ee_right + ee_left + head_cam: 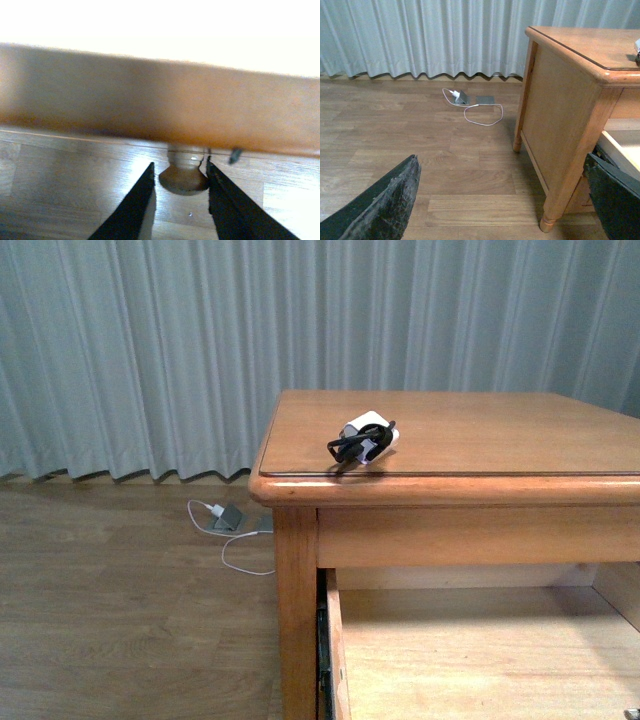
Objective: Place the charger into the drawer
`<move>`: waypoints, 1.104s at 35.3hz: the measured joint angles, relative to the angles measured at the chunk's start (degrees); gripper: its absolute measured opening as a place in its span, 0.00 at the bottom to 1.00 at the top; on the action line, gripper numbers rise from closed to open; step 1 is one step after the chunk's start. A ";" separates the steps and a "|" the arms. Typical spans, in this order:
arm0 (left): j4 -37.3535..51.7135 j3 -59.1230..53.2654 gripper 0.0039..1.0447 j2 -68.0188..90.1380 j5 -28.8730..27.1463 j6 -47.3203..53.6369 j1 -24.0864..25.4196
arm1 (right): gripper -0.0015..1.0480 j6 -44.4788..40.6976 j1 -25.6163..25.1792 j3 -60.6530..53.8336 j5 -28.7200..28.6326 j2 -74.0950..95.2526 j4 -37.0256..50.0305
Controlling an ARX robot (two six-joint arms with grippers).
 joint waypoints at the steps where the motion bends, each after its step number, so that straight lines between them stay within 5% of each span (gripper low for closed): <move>1: 0.00 0.00 0.94 0.00 0.00 0.00 0.00 | 0.35 0.28 0.11 -0.31 -0.09 -1.22 -0.26; 14: 0.00 0.00 0.94 0.00 0.00 0.00 0.00 | 0.93 3.32 -3.87 -0.13 -10.40 -28.68 -19.17; 28: 0.00 0.00 0.94 0.00 0.00 0.00 0.00 | 0.91 -0.31 -29.73 1.95 -35.47 -53.40 -28.96; 34: 0.00 0.00 0.94 0.00 0.00 -0.02 0.00 | 0.91 -0.70 -30.12 1.53 -34.60 -54.53 -28.20; 37: 0.00 0.00 0.94 0.00 -0.17 0.00 0.00 | 0.75 -3.30 -23.41 -6.32 -15.21 -60.04 -11.37; 39: 0.00 0.00 0.94 0.00 -0.04 0.00 0.00 | 0.63 -4.17 -19.28 -8.68 -7.56 -62.80 -5.90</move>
